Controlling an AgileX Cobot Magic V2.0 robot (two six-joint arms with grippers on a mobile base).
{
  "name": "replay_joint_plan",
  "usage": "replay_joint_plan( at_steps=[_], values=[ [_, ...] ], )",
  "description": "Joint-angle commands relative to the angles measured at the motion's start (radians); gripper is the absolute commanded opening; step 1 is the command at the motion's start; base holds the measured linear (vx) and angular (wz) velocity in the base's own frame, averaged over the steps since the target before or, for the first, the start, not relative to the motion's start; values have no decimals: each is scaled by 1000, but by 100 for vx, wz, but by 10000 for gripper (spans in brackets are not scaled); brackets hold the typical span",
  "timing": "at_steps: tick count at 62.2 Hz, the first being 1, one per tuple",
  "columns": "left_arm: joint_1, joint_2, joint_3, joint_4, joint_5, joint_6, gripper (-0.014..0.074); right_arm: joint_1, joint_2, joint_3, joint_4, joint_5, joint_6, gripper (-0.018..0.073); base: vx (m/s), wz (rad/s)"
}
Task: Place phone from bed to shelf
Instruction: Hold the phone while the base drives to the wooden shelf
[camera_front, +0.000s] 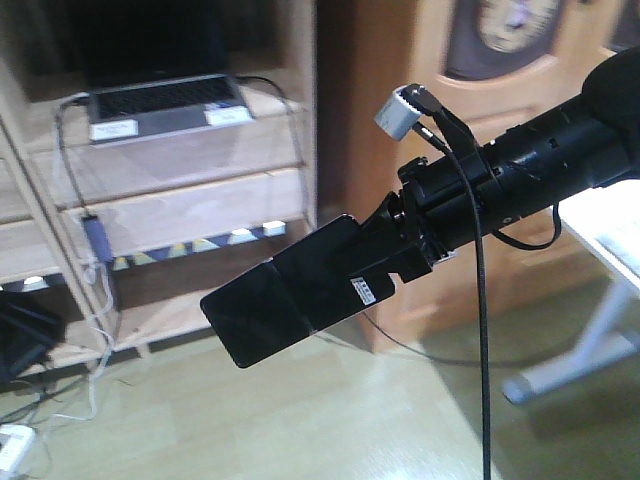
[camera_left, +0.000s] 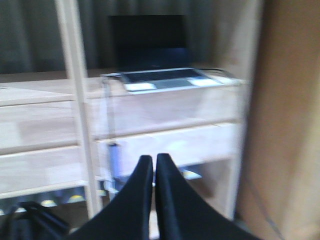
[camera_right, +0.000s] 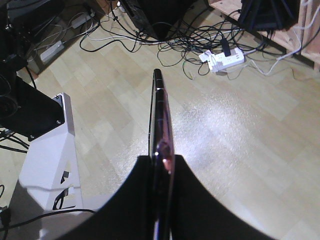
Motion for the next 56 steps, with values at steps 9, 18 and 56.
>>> replay_joint_plan(
  at_steps=[9, 18, 56],
  values=[
    [-4, -13, -21, -9, -72, -6, 1, -3, -46, -26, 84, 67, -4, -2, 45, 44],
    [-4, -13, -21, -9, -72, -6, 1, -3, -46, -26, 84, 66, -4, -2, 43, 36],
    [-4, -13, -21, -9, -72, -6, 1, -3, -46, -26, 84, 65, -4, -2, 38, 18]
  ],
)
